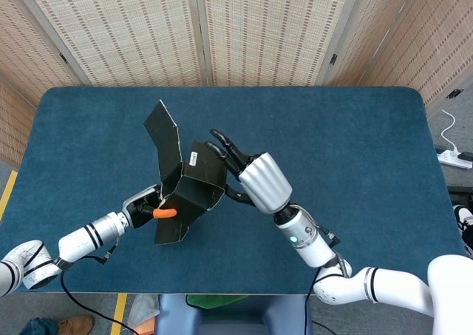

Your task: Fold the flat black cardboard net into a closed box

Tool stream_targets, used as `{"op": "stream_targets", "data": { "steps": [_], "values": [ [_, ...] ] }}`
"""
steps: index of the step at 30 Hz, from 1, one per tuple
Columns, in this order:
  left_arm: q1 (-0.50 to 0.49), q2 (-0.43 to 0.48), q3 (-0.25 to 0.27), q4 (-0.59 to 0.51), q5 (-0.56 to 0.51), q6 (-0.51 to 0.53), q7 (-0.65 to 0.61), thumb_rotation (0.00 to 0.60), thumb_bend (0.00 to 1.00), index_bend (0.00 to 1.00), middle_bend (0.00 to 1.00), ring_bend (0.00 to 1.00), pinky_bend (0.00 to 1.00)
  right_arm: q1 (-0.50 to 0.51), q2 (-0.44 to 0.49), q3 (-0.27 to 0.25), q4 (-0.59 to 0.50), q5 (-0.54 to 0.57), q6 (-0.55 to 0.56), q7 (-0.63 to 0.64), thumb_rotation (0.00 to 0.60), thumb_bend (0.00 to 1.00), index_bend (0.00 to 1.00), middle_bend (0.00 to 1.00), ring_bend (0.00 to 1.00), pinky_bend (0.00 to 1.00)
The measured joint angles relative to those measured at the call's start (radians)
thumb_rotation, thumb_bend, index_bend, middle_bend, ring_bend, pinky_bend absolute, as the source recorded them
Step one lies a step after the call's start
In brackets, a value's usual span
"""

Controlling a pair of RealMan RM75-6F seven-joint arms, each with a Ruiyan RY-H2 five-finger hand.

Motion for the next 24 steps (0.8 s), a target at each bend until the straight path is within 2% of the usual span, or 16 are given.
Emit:
{"op": "stream_targets", "data": {
  "steps": [11,17,24],
  "values": [
    [0.010,-0.015,-0.005,0.012,-0.030,-0.007,0.218,0.600,0.16,0.40,0.34,0.54,0.56,0.025,-0.013,0.011,-0.002,0.015,-0.041,-0.040,0.600,0.00,0.00,0.00,0.66,1.00],
    [0.017,-0.016,-0.014,0.008,-0.060,-0.030,0.390,0.600,0.16,0.40,0.36,0.54,0.56,0.028,0.011,0.005,-0.006,0.019,-0.068,-0.045,0.600,0.00,0.00,0.01,0.66,1.00],
    [0.013,-0.001,-0.046,-0.038,-0.122,-0.088,0.634,0.600,0.16,0.40,0.36,0.54,0.56,0.051,0.014,-0.030,0.002,-0.010,-0.117,-0.106,0.600,0.00,0.00,0.02,0.66,1.00]
  ]
}}
